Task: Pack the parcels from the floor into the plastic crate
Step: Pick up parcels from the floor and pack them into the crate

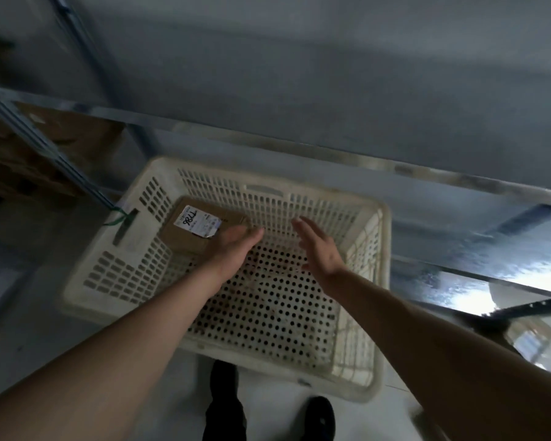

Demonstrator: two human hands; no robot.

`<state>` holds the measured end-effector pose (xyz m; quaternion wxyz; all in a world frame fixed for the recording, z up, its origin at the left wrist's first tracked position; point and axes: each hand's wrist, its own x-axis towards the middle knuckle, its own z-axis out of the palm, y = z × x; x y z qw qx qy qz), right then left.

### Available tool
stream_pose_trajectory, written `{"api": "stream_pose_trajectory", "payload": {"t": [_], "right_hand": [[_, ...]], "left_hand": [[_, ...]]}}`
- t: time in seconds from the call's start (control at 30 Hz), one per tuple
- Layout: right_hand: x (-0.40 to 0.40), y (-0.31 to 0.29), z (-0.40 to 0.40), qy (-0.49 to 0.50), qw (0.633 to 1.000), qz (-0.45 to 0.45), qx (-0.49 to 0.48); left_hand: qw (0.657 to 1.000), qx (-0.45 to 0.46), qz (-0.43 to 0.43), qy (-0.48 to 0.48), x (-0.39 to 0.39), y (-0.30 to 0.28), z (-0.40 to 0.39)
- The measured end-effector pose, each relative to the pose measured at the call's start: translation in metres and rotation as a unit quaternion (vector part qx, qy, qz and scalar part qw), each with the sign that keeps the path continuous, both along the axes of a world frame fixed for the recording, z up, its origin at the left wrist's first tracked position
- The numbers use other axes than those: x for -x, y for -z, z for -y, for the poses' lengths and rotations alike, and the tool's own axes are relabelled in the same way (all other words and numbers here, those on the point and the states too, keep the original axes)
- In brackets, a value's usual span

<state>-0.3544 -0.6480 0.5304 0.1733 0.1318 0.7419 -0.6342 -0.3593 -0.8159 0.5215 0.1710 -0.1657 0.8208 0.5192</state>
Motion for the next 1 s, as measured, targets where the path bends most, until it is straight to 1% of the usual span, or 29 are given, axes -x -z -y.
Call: {"api": "stream_pose_trajectory", "payload": {"t": [0.13,0.23,0.37,0.53,0.63,0.73,0.87,1.0], "right_hand": [[-0.030,-0.031,-0.049,0.017,0.999,-0.036,0.002],[-0.049,-0.048,-0.077,0.035,0.998,-0.058,0.003],[-0.079,-0.068,-0.107,0.097,0.993,-0.063,0.023],[-0.129,-0.066,-0.148,0.177,0.981,-0.080,0.010],[-0.167,-0.060,-0.169,0.232,0.970,-0.075,-0.008],[-0.209,-0.059,-0.193,0.273,0.959,-0.072,-0.007],[-0.255,-0.062,-0.229,0.320,0.944,-0.072,-0.030],[-0.292,-0.059,-0.270,0.359,0.931,-0.069,-0.021]], "left_hand": [[0.996,-0.011,-0.058,0.060,-0.027,-0.032,-0.055],[0.993,-0.028,-0.067,0.092,-0.040,-0.049,-0.088],[0.984,-0.016,-0.100,0.143,-0.058,-0.063,-0.122],[0.971,-0.019,-0.152,0.184,-0.086,-0.060,-0.155],[0.962,-0.017,-0.158,0.223,-0.110,-0.057,-0.174],[0.956,-0.042,-0.158,0.243,-0.133,-0.051,-0.197],[0.946,-0.053,-0.160,0.279,-0.158,-0.048,-0.233],[0.935,-0.063,-0.158,0.312,-0.183,-0.049,-0.272]]}}
